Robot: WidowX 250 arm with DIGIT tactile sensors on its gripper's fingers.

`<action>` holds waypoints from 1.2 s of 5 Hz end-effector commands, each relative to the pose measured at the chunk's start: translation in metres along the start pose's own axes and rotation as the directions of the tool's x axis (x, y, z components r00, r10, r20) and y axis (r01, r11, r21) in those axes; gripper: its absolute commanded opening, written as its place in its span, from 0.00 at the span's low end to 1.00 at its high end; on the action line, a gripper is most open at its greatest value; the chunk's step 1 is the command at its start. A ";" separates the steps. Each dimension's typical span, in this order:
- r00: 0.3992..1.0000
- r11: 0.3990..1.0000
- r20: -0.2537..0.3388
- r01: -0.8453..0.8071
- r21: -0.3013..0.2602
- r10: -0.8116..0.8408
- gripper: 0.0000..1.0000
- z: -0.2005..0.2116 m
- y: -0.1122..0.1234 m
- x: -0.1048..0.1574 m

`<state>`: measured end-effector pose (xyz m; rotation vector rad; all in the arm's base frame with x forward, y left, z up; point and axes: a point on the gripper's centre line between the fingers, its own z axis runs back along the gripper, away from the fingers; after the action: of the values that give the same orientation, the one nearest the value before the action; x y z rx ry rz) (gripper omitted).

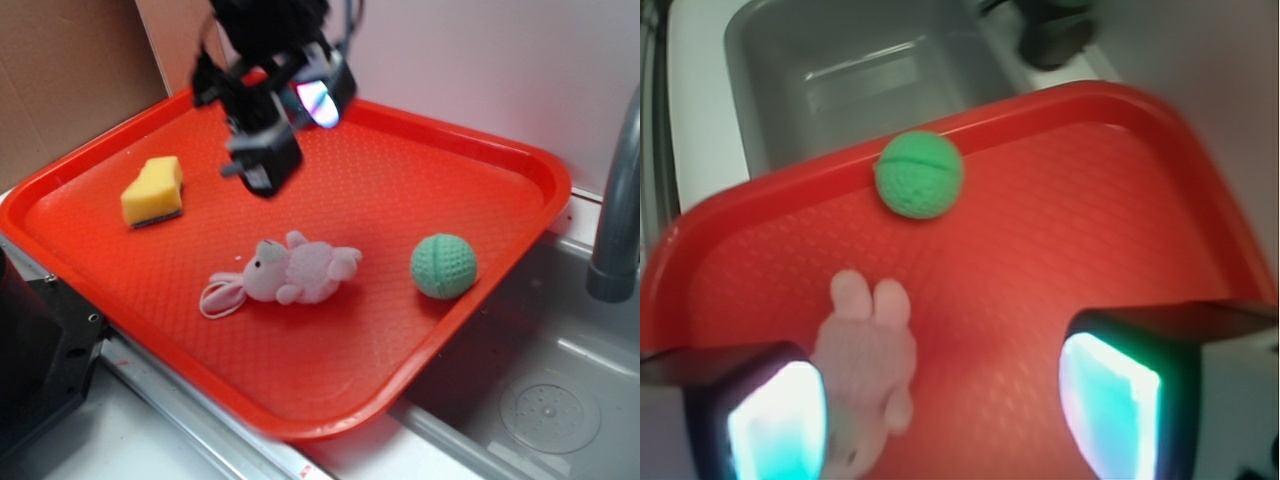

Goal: Grab the green ball.

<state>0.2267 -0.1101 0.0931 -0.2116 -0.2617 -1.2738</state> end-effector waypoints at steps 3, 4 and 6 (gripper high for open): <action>0.993 0.994 -0.076 0.086 -0.065 -0.090 1.00 -0.072 -0.012 0.061; 0.991 0.996 -0.104 0.076 -0.051 -0.081 0.00 -0.079 -0.012 0.062; 0.993 0.998 -0.113 0.031 -0.046 -0.037 0.00 -0.077 -0.008 0.060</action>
<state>0.2436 -0.1769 0.0271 -0.1775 -0.0921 -1.3008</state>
